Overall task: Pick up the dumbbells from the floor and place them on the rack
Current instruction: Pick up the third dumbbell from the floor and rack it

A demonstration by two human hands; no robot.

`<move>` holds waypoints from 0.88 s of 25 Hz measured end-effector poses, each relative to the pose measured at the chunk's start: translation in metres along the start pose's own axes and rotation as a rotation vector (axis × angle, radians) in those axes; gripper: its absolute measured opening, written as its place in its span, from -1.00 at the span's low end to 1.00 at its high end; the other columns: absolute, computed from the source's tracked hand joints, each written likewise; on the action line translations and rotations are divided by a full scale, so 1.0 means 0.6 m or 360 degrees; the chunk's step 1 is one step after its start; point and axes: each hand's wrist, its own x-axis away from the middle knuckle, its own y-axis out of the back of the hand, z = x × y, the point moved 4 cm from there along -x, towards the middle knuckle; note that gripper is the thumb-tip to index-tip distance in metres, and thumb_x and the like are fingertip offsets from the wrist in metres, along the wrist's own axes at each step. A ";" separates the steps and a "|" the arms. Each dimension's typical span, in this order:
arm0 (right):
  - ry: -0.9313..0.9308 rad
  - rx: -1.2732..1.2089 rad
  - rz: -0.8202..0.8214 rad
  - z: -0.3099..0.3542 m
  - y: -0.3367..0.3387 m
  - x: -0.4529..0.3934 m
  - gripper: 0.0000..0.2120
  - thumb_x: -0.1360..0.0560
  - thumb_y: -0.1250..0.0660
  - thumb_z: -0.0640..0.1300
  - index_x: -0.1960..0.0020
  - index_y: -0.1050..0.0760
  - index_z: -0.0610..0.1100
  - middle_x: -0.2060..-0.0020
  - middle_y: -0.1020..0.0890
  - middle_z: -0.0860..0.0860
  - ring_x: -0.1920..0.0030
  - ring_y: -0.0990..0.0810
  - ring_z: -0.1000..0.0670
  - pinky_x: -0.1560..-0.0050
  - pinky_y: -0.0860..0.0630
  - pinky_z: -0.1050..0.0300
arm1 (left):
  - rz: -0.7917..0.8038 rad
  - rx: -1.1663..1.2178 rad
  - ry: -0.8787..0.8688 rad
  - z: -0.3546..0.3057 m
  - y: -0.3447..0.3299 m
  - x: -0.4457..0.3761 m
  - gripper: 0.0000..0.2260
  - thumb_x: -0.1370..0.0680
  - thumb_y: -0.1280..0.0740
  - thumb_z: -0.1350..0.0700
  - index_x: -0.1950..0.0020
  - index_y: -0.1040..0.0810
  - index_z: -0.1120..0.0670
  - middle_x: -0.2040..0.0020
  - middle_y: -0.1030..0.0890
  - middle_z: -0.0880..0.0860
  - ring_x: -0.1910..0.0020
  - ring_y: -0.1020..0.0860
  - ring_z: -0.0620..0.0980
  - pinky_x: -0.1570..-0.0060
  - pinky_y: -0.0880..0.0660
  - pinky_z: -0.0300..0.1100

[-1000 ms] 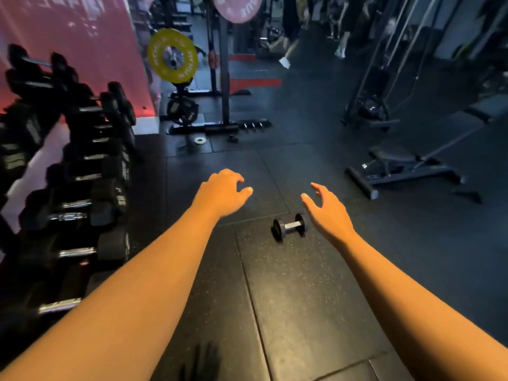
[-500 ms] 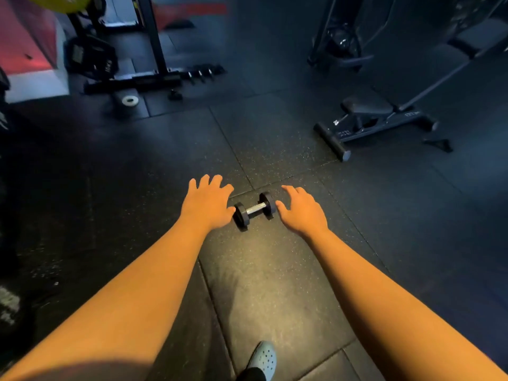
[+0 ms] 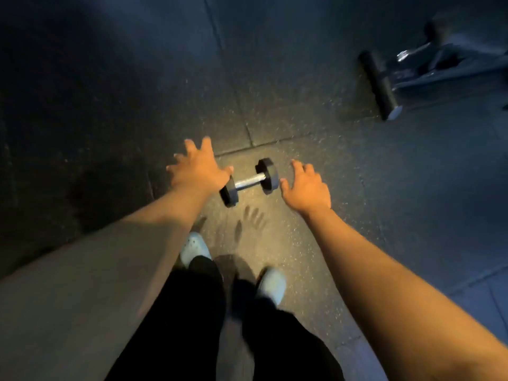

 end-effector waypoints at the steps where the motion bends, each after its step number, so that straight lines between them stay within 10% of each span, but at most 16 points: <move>1: -0.0005 0.0007 0.0041 -0.013 -0.041 -0.054 -0.44 -0.60 -0.19 0.12 -0.52 -0.23 -0.09 -0.37 -0.41 -0.21 -0.31 -0.45 -0.31 -0.19 -0.43 -0.17 | 0.0043 0.0028 0.0083 0.003 -0.039 -0.047 -0.22 -0.49 -0.33 -0.28 -0.58 -0.07 -0.03 -0.57 -0.08 0.22 -0.45 -0.21 0.40 -0.32 -0.24 0.35; 16: 0.0087 -0.0048 0.0298 -0.120 -0.479 -0.486 -0.23 -0.59 -0.24 0.16 -0.63 0.08 -0.05 -0.50 -0.25 -0.21 -0.38 -0.36 -0.36 -0.25 -0.43 -0.25 | 0.0084 0.0397 0.0928 0.008 -0.560 -0.440 -0.02 -0.39 -0.49 -0.21 -0.60 0.04 0.00 -0.52 -0.20 0.26 -0.37 -0.36 0.41 -0.19 -0.43 0.31; 22: -0.0089 -0.0312 0.0152 -0.125 -0.518 -0.515 -0.37 -0.57 -0.38 -0.08 -0.53 -0.16 -0.13 -0.19 -0.57 -0.21 -0.19 -0.57 -0.27 -0.15 -0.51 -0.07 | -0.0098 0.0381 0.1090 0.036 -0.600 -0.459 -0.42 -0.46 -0.49 0.12 -0.39 -0.32 0.18 -0.29 -0.51 0.26 -0.19 -0.56 0.26 0.01 -0.53 0.07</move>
